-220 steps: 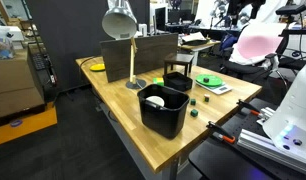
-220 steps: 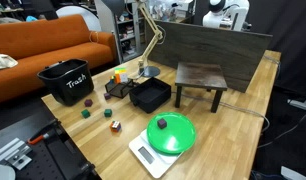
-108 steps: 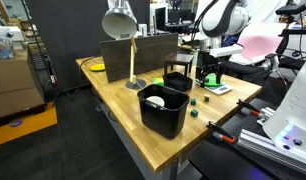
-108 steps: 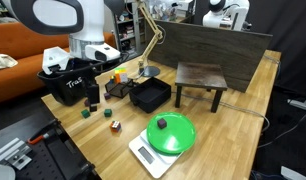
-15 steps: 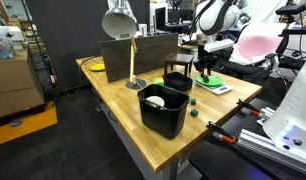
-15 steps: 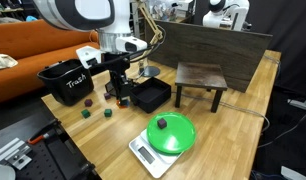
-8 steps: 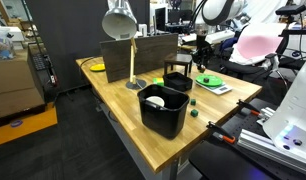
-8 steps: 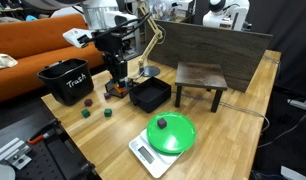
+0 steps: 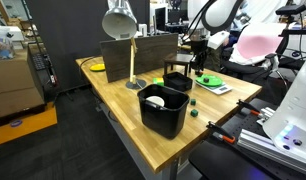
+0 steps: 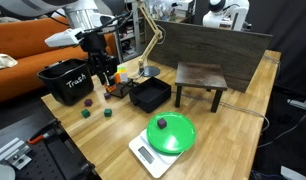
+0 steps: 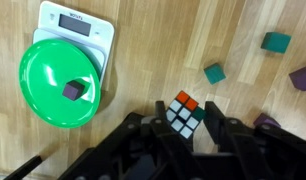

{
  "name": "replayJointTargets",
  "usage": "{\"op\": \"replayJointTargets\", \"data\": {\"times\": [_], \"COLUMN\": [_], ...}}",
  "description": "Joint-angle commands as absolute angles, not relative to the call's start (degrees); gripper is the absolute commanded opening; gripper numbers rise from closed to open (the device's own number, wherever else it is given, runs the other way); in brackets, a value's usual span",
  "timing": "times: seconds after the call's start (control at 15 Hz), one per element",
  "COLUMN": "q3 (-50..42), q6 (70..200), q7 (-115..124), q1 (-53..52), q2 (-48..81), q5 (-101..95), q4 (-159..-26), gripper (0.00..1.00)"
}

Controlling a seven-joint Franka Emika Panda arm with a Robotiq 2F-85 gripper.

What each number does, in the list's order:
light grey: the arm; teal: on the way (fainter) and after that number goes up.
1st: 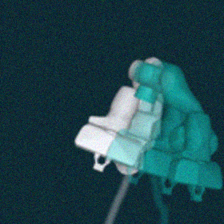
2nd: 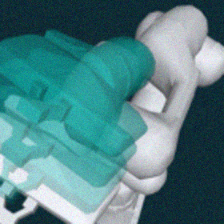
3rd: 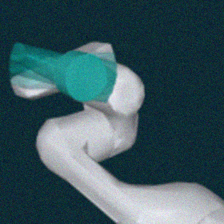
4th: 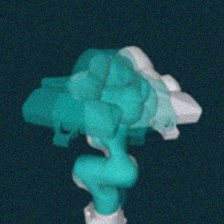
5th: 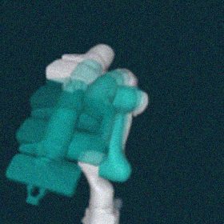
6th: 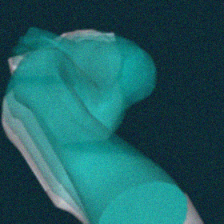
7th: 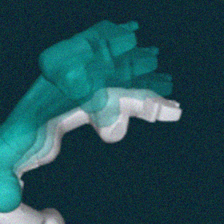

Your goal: Move the Rubik's cube to the left side of the table

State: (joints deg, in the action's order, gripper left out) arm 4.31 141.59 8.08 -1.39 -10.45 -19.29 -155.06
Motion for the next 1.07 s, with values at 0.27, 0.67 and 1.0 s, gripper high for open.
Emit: {"op": "replayJointTargets", "data": {"times": [0.27, 0.67, 1.0], "q3": [7.09, 7.04, 9.08], "q6": [141.48, 141.49, 141.32], "q7": [6.24, 5.52, 5.99], "q1": [-3.58, -3.67, -3.85], "q2": [-10.18, -10.19, -7.17], "q5": [-20.97, -20.97, -26.92], "q4": [-156.75, -156.86, -152.83], "gripper": [0.42, 0.17, 0.17]}}
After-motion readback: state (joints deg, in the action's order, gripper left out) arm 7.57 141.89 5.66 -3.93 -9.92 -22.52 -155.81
